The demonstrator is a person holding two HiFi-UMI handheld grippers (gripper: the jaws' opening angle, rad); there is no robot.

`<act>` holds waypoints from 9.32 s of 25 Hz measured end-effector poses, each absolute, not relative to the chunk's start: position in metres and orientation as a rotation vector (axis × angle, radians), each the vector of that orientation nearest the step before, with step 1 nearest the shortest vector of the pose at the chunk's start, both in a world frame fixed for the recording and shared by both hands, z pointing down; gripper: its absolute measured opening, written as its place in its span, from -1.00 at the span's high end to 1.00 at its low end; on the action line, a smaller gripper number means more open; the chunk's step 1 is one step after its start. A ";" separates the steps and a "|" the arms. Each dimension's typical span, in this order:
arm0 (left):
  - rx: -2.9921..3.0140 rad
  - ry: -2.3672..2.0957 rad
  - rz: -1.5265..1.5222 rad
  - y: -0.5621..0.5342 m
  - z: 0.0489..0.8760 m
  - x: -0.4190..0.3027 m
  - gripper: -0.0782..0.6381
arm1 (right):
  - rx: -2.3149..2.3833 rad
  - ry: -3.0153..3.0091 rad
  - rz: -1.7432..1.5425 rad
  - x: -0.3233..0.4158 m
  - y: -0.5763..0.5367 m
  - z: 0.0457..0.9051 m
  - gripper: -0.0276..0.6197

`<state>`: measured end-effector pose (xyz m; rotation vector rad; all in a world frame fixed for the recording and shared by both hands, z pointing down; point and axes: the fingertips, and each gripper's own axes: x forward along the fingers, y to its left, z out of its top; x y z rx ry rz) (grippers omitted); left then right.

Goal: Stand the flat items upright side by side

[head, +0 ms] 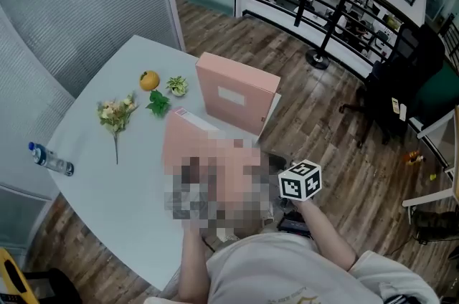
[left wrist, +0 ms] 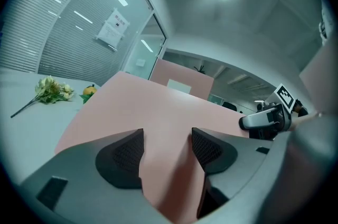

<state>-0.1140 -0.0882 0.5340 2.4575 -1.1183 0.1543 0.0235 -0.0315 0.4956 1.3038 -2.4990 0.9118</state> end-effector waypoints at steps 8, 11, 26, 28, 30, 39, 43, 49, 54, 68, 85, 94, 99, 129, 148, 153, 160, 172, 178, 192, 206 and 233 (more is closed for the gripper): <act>2.431 -1.106 0.086 -0.087 0.531 -0.119 -0.01 | 1.292 -2.473 0.680 0.015 -0.030 0.482 -0.04; 2.411 -1.098 0.052 -0.085 0.530 -0.119 -0.01 | 1.294 -2.459 0.611 0.013 -0.028 0.478 -0.04; 2.340 -1.006 -0.037 -0.080 0.536 -0.108 -0.01 | 1.331 -2.349 0.305 0.013 -0.015 0.468 -0.04; 2.319 -0.995 -0.056 -0.079 0.539 -0.109 -0.01 | 1.332 -2.320 0.235 0.009 -0.013 0.467 -0.04; 2.297 -0.988 -0.074 -0.079 0.543 -0.111 -0.01 | 1.329 -2.301 0.184 0.004 -0.011 0.467 -0.04; 2.257 -0.905 -0.105 -0.075 0.545 -0.112 -0.01 | 1.317 -2.283 0.180 0.002 -0.011 0.468 -0.04; 2.264 -0.892 -0.143 -0.076 0.535 -0.118 -0.01 | 1.338 -2.287 0.206 0.004 -0.012 0.461 -0.06; 2.271 -0.957 -0.250 -0.087 0.513 -0.148 -0.01 | 1.338 -2.349 0.319 -0.004 -0.019 0.429 -0.09; 2.297 -0.959 -0.314 -0.088 0.490 -0.162 -0.01 | 1.273 -2.453 0.406 -0.037 -0.038 0.391 -0.08; 2.258 -0.991 -0.402 -0.119 0.488 -0.196 -0.01 | 0.932 -2.318 0.366 -0.135 -0.128 0.415 -0.09; 2.142 -0.859 -0.597 -0.154 0.505 -0.199 -0.01 | 0.661 -2.223 0.569 -0.188 -0.179 0.474 -0.11; 2.145 -0.865 -0.617 -0.157 0.503 -0.195 -0.01 | 0.686 -2.239 0.572 -0.184 -0.183 0.471 -0.09; 2.144 -0.857 -0.613 -0.155 0.505 -0.192 -0.01 | 0.696 -2.256 0.573 -0.180 -0.182 0.468 -0.08; 2.174 -0.836 -0.656 -0.145 0.485 -0.178 -0.01 | 0.878 -2.518 0.467 -0.160 -0.174 0.398 -0.06; 2.169 -0.855 -0.682 -0.138 0.475 -0.178 -0.01 | 0.938 -2.708 0.260 -0.151 -0.156 0.363 -0.06; 2.169 -0.852 -0.672 -0.137 0.475 -0.175 -0.01 | 0.969 -2.757 0.206 -0.146 -0.151 0.357 -0.06; 2.158 -0.848 -0.667 -0.132 0.474 -0.168 -0.01 | 1.033 -2.816 0.148 -0.133 -0.140 0.350 -0.06; 2.190 -0.851 -0.604 -0.123 0.478 -0.158 -0.01 | 1.109 -2.965 -0.025 -0.114 -0.119 0.343 -0.06; 2.191 -0.838 -0.578 -0.110 0.476 -0.146 0.01 | 1.171 -2.990 -0.080 -0.099 -0.101 0.344 -0.06; 2.227 -0.757 -0.657 -0.082 0.456 -0.131 0.05 | 1.232 -2.885 -0.089 -0.082 -0.063 0.357 -0.06; 2.267 -0.724 -0.576 -0.067 0.459 -0.114 0.05 | 1.291 -2.773 -0.070 -0.058 -0.040 0.376 -0.05; 2.259 -0.692 -0.438 -0.059 0.492 -0.111 0.05 | 1.346 -2.565 0.064 -0.026 -0.035 0.448 -0.05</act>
